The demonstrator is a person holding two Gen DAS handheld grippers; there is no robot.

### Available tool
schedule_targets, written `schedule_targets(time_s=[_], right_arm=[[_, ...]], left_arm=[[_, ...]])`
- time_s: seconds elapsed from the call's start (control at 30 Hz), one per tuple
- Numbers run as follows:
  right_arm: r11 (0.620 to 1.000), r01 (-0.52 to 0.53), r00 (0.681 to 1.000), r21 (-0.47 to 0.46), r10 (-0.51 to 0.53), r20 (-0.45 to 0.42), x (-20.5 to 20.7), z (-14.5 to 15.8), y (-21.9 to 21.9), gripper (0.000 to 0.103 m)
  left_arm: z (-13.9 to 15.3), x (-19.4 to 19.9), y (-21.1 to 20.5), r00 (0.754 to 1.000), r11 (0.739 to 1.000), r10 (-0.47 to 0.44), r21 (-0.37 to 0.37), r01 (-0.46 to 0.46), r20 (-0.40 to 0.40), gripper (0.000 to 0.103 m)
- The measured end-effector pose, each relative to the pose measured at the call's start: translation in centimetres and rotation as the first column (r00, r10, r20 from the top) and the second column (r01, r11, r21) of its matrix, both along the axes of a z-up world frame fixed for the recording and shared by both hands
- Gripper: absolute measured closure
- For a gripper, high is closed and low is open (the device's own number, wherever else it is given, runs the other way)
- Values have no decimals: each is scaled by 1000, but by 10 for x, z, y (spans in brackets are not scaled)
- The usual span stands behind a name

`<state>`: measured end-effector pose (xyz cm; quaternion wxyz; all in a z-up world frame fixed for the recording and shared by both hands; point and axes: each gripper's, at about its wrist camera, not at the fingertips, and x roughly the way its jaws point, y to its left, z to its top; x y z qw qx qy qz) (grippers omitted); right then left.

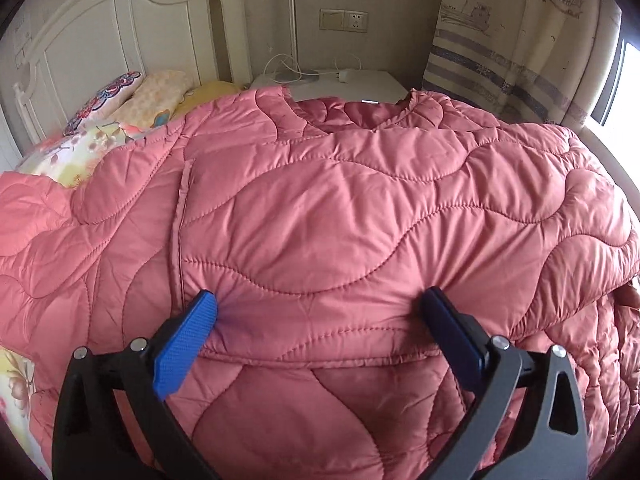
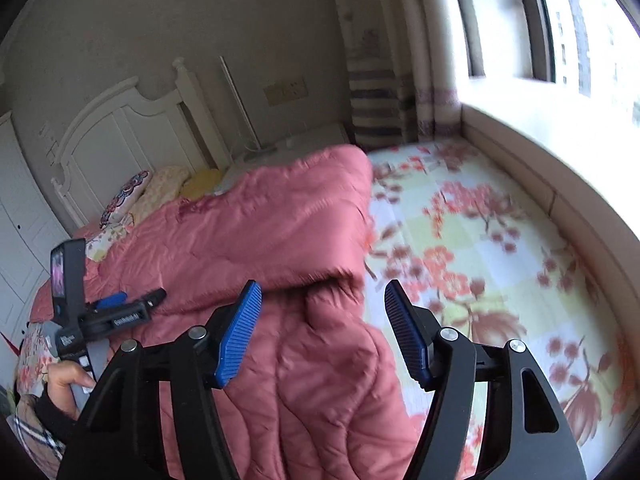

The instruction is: Fold large clothes

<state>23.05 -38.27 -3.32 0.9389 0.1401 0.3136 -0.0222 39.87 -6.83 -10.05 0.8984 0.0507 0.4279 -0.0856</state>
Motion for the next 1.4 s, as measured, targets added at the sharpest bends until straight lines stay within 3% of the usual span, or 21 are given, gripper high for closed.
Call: schedule_targets(time_s=[0.1,0.17,0.23,0.33,0.47,0.53,0.6,0.63,0.73,0.8,0.9,0.97,1.03,1.1,1.13,1.2,1.23,1.3,1.33,1.37,1.4], right_arm=[[989,-58,997,-138,66,49,33,26,22,39],[981,-88,996,-174,90,4,66,21,27,39],[979,-85,992,-183,67,-103,100,-3,23,39],[983,-86,955,-162,34,-296,134,-57,12,37],[981,-55,965,-186,4,-261,123,-52,13,35],[982,-29,986,-186,-3,-168,106,-34,17,33],[978,-15,996,-210,-3,-87,92,-24,26,15],[969,-18,996,-246,-3,-88,92,-25,31,12],[953,-124,963,-277,48,-263,111,-63,42,11],[951,-115,968,-288,43,-246,111,-64,39,10],[945,-76,976,-317,6,-216,107,-61,34,10],[946,-64,986,-318,11,-166,99,-54,33,9],[951,-75,991,-299,39,-126,94,-50,30,9],[954,-76,990,-290,37,-139,96,-53,28,9],[955,-75,988,-287,33,-148,98,-55,30,9],[957,-70,988,-283,28,-149,96,-54,33,9],[957,-67,990,-281,28,-141,95,-53,33,9],[959,-59,992,-276,26,-122,93,-52,33,9],[962,-52,993,-269,23,-112,92,-51,31,9],[964,-47,994,-260,21,-103,89,-50,30,9],[969,-44,996,-242,23,-87,88,-48,28,9]], left_arm=[[-1,1,-1,1000,1000,0,-15,0,-4,2],[0,1,0,1000,1000,1,-22,-1,-7,2],[-1,1,0,1000,1000,1,-17,-2,-5,2],[-1,2,1,1000,1000,1,-21,-1,-6,2],[-1,2,2,1000,1000,3,-27,-3,-7,2],[-1,2,2,1000,1000,4,-29,-4,-7,2],[-1,2,2,1000,1000,4,-29,-4,-7,2],[-1,2,2,1000,1000,4,-28,-4,-8,2],[0,2,3,1000,999,-5,-36,4,-10,2],[6,-2,10,1000,998,-17,-65,17,3,2],[37,-32,46,991,985,52,-170,-30,123,3],[59,-61,89,972,952,118,-301,-52,205,2],[73,-89,150,926,897,265,-422,-134,268,2],[72,-102,223,868,800,441,-539,-265,227,2],[67,-104,256,838,739,515,-589,-327,180,2],[47,-107,334,748,551,663,-683,-480,9,13],[36,-109,362,710,468,701,-708,-529,-67,15],[15,-111,408,651,328,738,-747,-578,-180,22],[9,-110,424,648,299,737,-765,-571,-195,26],[8,-108,434,652,296,734,-774,-559,-191,28],[10,-102,441,663,316,728,-771,-552,-176,27]])
